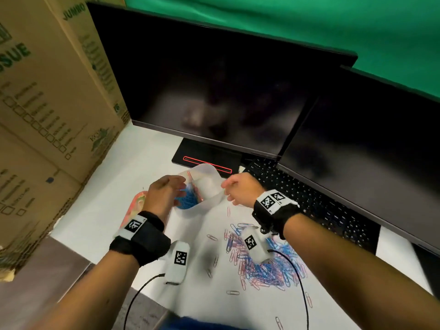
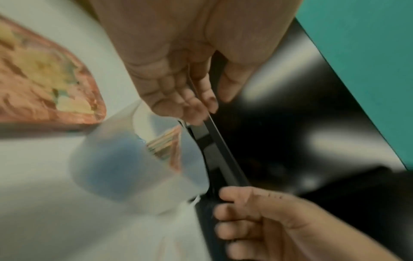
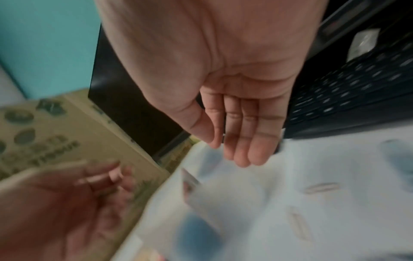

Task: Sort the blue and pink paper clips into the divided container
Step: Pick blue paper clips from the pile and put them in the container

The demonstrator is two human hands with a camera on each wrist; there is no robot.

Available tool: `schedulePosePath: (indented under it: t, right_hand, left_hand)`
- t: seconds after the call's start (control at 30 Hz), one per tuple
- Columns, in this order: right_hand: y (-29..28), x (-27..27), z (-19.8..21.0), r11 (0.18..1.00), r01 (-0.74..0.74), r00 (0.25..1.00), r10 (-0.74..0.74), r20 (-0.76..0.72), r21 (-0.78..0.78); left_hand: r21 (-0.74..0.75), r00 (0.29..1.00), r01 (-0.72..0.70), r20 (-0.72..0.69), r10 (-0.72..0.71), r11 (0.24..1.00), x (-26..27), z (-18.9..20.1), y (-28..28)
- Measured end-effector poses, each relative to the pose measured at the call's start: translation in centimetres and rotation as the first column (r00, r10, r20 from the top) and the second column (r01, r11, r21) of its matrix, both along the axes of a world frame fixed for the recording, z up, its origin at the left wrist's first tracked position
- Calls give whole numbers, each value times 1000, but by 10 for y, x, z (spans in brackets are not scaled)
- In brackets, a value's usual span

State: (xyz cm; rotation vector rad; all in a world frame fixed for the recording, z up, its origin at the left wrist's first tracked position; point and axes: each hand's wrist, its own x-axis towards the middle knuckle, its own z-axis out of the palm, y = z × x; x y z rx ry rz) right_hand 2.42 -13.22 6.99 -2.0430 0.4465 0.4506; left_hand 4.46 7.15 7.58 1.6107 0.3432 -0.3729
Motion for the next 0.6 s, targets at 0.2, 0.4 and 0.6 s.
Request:
schedulePosePath:
  t: [0.2,0.4,0.6]
  right_hand:
    - [-41,-88,-29,930,-162,985,133,-108,-330]
    - [-45,-129,-47,898,-203,979,179,-98,-391]
    - [-51,-151,-58,886,-197,980,189,-61,-420]
  left_hand:
    - [499,776,525,53,-629,690,-54,-47,-19]
    - [721,582,617,-148,-800,316,-73,-76,-64]
    - [762,577,616,-267,-772,198,-73,-86,-85]
